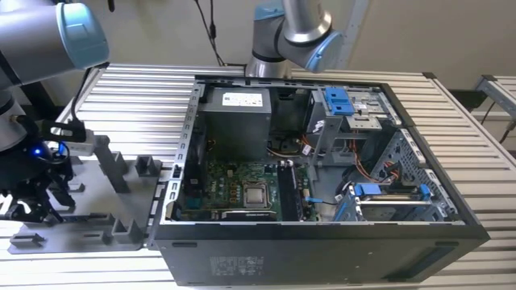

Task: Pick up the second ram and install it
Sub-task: 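Pick up the second ram and move it above second insertion slot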

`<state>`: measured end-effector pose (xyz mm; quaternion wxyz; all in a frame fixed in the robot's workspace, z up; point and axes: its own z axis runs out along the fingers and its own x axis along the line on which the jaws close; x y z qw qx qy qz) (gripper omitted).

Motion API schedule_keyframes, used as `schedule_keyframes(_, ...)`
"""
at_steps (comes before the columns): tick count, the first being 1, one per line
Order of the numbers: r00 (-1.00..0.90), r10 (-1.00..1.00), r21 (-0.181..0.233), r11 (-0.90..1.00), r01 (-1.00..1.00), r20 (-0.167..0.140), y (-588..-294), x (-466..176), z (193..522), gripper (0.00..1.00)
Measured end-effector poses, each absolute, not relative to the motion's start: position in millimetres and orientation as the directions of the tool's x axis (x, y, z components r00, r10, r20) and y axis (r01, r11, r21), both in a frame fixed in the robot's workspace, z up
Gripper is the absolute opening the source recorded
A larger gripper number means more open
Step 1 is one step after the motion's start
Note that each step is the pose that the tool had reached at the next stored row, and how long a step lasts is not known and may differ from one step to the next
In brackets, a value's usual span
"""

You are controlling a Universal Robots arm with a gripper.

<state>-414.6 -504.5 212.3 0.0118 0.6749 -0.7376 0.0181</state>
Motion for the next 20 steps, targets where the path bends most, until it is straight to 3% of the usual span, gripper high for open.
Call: schedule_keyframes(20, -0.063, -0.997, -0.012, 0.063, -0.998, 0.042, -503.9, -419.9, 203.9, 0.42)
